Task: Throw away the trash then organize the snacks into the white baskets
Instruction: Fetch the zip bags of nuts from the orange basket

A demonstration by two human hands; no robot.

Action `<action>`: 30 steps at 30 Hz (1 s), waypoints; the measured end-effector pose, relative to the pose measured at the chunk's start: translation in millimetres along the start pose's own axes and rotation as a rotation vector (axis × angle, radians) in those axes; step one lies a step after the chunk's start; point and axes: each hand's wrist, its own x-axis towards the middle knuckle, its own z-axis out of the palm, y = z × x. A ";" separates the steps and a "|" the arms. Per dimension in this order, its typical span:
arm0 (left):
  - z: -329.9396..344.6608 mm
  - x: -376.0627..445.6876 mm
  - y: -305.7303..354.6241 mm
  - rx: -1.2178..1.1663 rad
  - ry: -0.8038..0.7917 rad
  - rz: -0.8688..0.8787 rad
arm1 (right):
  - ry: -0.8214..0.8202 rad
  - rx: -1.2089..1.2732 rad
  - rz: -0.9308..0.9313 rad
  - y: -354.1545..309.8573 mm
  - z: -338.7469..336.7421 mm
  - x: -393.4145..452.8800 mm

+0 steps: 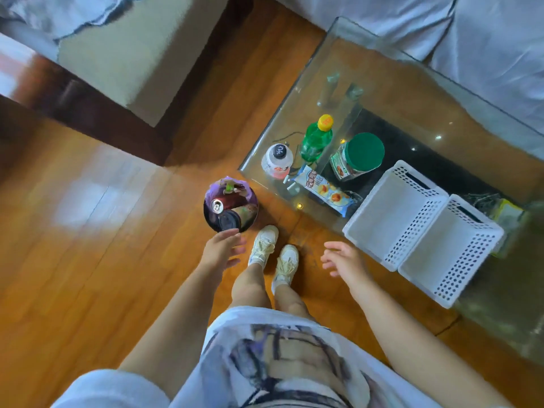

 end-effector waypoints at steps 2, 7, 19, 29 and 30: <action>-11.9 -18.5 -20.2 -0.084 0.031 -0.028 | -0.017 -0.062 0.016 -2.3 6.4 -12.2; -54.2 -60.1 -84.8 -0.355 0.118 -0.129 | -0.095 -0.283 -0.038 -19.8 45.0 -31.2; -144.4 -166.1 -311.5 -1.046 0.570 -0.369 | -0.522 -0.935 -0.272 -21.9 267.3 -107.3; -190.8 -213.1 -459.8 -1.569 0.708 -0.547 | -0.544 -1.082 -0.336 21.0 390.1 -183.6; -201.5 -210.7 -464.3 -1.585 0.711 -0.529 | -0.528 -1.088 -0.323 23.8 395.4 -185.4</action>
